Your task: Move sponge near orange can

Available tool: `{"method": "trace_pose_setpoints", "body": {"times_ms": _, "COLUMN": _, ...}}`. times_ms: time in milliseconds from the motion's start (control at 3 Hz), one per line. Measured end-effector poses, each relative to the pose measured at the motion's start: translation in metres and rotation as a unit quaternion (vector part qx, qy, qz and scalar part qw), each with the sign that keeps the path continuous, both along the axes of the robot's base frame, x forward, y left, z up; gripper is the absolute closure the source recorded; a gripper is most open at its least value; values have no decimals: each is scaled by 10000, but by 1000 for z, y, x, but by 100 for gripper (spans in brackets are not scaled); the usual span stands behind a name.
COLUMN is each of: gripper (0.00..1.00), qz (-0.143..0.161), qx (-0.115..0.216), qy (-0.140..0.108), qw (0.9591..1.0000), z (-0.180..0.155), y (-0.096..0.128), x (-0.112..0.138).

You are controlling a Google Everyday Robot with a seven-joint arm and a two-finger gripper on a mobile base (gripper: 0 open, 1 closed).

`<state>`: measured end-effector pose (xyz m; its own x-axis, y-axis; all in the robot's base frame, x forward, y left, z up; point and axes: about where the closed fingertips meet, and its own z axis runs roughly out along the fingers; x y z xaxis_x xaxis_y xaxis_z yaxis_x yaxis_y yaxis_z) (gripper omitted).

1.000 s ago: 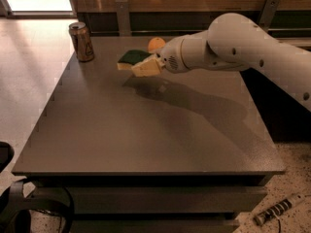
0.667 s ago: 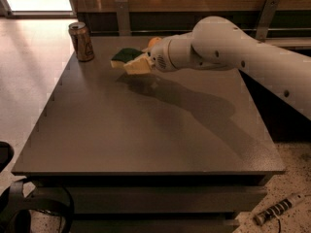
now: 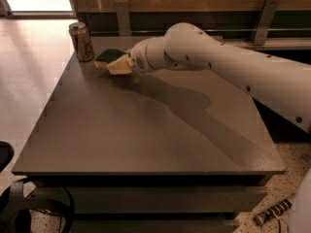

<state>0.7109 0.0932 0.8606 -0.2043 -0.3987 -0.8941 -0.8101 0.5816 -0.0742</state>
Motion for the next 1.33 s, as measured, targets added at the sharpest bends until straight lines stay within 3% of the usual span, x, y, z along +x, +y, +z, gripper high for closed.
{"method": "trace_pose_setpoints", "body": {"times_ms": 667, "gripper": 100, "qz": 543, "qx": 54, "qy": 137, "qw": 9984, "z": -13, "y": 43, "x": -4}}
{"method": "trace_pose_setpoints", "body": {"times_ms": 1333, "gripper": 51, "qz": 588, "qx": 51, "qy": 154, "qw": 9981, "z": -14, "y": 48, "x": -6}}
